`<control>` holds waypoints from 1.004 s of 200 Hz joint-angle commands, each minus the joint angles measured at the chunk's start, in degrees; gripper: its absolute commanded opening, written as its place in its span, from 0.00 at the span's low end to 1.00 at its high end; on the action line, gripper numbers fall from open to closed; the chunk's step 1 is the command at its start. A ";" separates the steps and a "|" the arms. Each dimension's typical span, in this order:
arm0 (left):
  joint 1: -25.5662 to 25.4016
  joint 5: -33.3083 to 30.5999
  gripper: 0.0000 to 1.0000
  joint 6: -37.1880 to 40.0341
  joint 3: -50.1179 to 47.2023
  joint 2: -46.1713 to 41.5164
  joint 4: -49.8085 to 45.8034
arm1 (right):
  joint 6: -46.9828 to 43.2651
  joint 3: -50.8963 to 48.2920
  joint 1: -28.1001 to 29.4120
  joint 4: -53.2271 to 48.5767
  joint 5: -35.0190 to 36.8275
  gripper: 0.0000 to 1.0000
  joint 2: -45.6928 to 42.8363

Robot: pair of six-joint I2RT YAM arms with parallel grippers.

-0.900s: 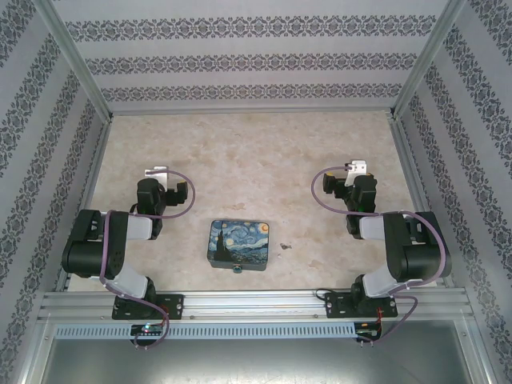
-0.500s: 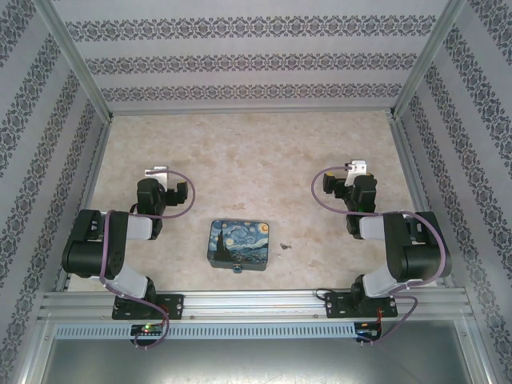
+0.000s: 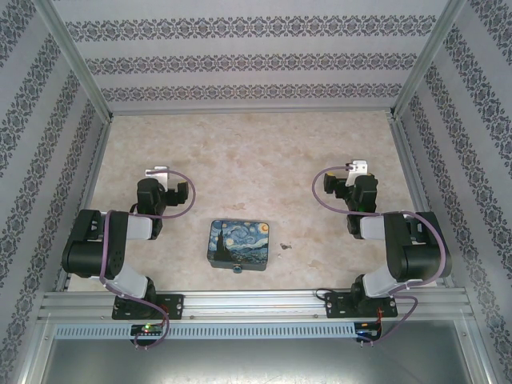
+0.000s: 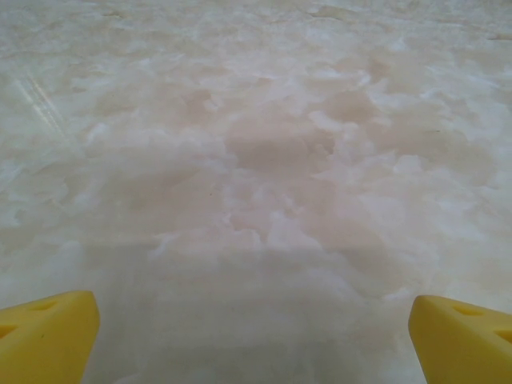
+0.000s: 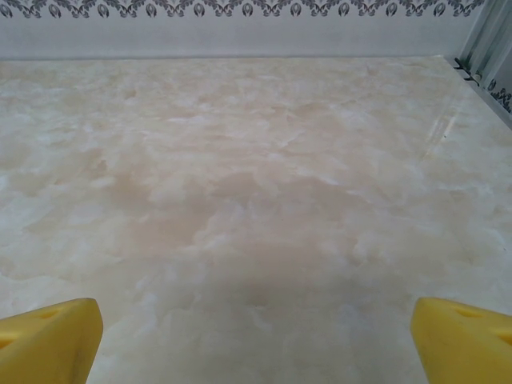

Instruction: Unlock a padlock with a key

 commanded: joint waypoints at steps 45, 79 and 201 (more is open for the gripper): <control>0.59 -6.00 1.00 -4.72 10.90 -10.16 -23.35 | 11.99 12.88 -0.36 -32.46 9.38 0.98 -12.34; 0.58 -6.06 1.00 -18.86 19.25 -13.64 -41.89 | 23.19 23.31 -1.42 -51.64 -0.89 0.98 -13.38; -13.71 12.98 1.00 -36.57 11.06 -26.64 -61.08 | 38.62 11.88 24.78 -62.17 -15.25 0.78 -28.36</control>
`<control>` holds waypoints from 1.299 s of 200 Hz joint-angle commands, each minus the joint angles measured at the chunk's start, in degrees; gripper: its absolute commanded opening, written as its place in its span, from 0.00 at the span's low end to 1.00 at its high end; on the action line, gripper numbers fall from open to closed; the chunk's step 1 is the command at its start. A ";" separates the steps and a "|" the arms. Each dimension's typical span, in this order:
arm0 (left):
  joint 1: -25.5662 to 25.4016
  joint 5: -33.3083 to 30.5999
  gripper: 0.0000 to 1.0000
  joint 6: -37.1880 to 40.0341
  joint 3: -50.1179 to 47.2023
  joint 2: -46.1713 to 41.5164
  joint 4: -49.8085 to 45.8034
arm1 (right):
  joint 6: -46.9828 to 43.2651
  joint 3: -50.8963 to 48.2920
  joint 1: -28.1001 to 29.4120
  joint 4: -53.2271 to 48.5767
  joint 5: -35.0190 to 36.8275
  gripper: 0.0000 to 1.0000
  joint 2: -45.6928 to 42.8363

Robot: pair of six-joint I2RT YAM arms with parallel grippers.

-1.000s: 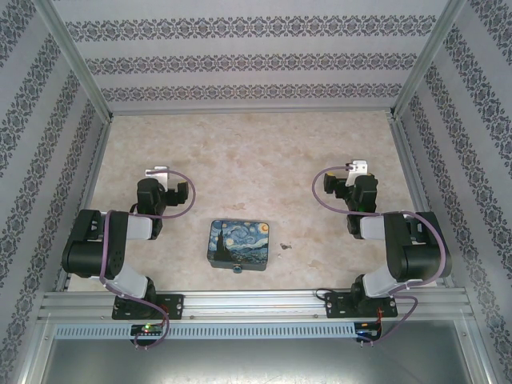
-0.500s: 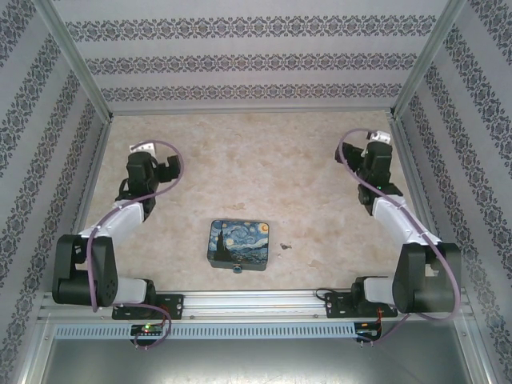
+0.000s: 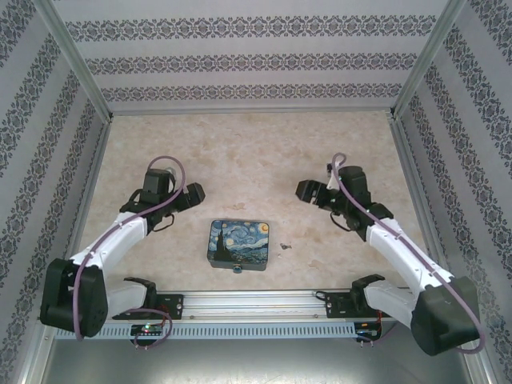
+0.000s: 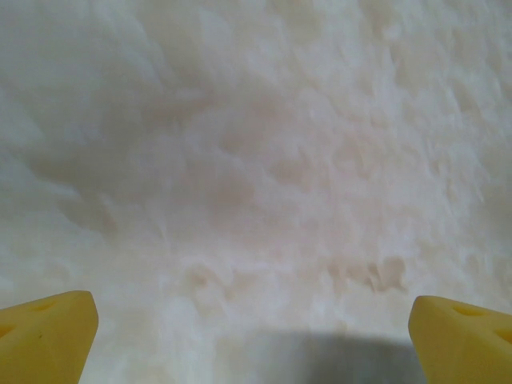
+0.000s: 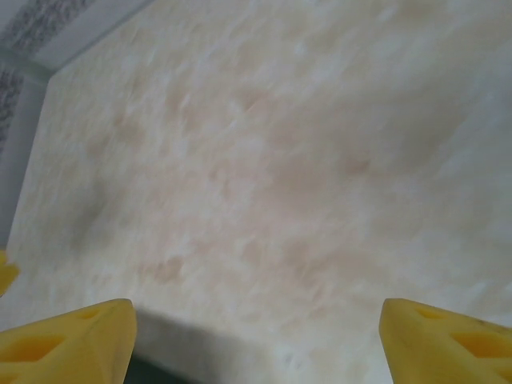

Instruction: Unlock a padlock with a key

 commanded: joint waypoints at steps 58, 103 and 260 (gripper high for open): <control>-9.77 6.66 0.98 -6.83 -4.55 -7.12 -4.60 | 10.69 -1.10 20.02 -0.79 8.04 0.74 5.36; -14.91 5.74 0.97 -10.53 -7.33 -9.71 -3.93 | 13.08 -0.26 24.38 0.60 8.46 0.72 9.56; -20.28 4.64 0.84 -15.08 -2.86 8.44 16.12 | 15.99 7.72 22.64 7.77 9.37 0.29 22.38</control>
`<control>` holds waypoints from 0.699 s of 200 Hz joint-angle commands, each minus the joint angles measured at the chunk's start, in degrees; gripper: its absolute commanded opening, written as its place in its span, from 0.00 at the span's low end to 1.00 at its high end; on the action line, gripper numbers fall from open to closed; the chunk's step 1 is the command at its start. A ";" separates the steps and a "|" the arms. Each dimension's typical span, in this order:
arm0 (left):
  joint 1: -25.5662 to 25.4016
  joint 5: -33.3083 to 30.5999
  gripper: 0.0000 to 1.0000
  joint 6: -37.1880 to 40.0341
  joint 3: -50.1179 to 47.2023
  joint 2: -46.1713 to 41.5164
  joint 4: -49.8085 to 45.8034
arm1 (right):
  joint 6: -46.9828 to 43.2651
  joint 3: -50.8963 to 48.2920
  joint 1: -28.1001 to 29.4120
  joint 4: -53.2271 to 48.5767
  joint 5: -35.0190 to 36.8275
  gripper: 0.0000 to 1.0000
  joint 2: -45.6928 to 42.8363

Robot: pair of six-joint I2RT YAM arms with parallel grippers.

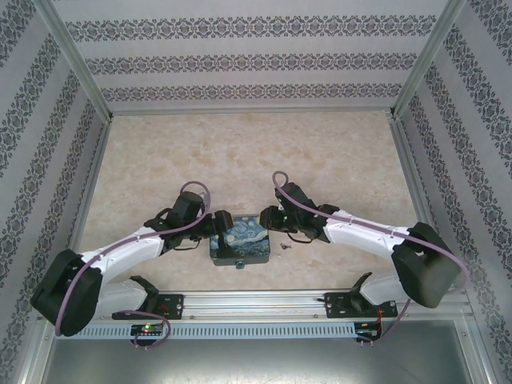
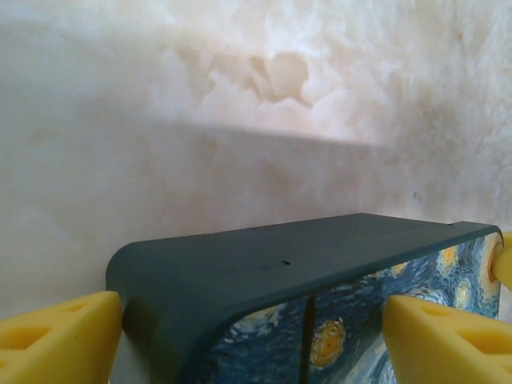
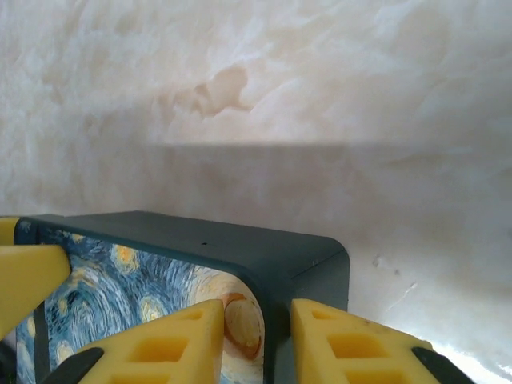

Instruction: Unlock a padlock with a key

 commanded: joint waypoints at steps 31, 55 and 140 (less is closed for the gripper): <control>-0.75 0.58 0.84 2.03 11.01 14.73 8.97 | 2.00 4.41 -3.83 5.73 0.95 0.28 5.29; -0.31 0.92 0.86 4.05 18.11 21.91 8.72 | 2.40 6.81 -6.77 6.88 0.86 0.29 8.21; 2.66 2.06 0.88 6.70 32.02 35.41 7.60 | 3.39 15.11 -12.88 8.34 -2.02 0.32 18.49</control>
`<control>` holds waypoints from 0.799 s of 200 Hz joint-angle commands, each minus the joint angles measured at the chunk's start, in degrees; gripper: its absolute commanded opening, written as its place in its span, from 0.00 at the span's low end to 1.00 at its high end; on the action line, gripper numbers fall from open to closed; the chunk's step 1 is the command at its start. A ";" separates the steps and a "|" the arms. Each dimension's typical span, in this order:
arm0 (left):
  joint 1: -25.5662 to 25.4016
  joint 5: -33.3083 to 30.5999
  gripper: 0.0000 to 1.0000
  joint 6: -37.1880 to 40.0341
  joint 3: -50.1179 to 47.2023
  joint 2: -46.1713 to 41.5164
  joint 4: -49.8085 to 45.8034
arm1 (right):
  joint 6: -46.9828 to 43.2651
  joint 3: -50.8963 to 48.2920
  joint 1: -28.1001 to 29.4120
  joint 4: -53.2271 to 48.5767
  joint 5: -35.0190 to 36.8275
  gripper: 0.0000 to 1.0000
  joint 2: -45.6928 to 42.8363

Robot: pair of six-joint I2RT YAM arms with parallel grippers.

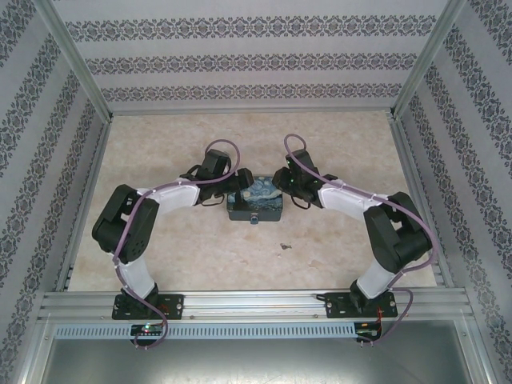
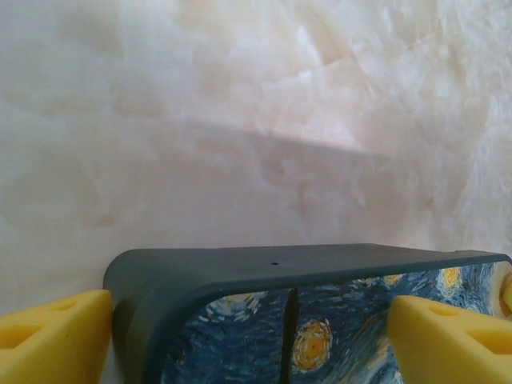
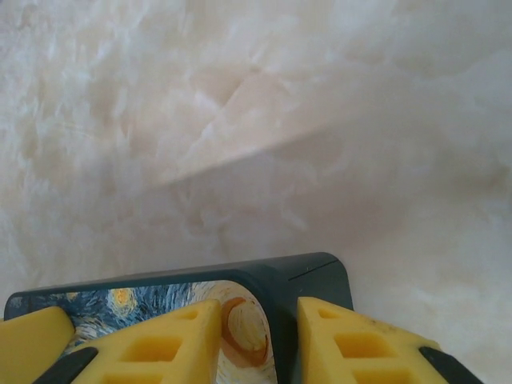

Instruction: Unlock a padlock with a key

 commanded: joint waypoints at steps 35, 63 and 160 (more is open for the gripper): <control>-0.44 5.02 0.90 2.16 1.85 2.66 2.08 | 2.02 0.91 1.18 3.82 -8.30 0.39 1.82; 0.75 5.14 0.94 2.82 1.52 1.99 2.26 | 0.92 0.38 0.17 3.00 -8.55 0.64 -0.61; 6.44 6.89 1.00 8.98 -3.56 -10.86 -1.87 | -7.31 -14.58 -2.83 -7.04 -8.28 0.78 -22.79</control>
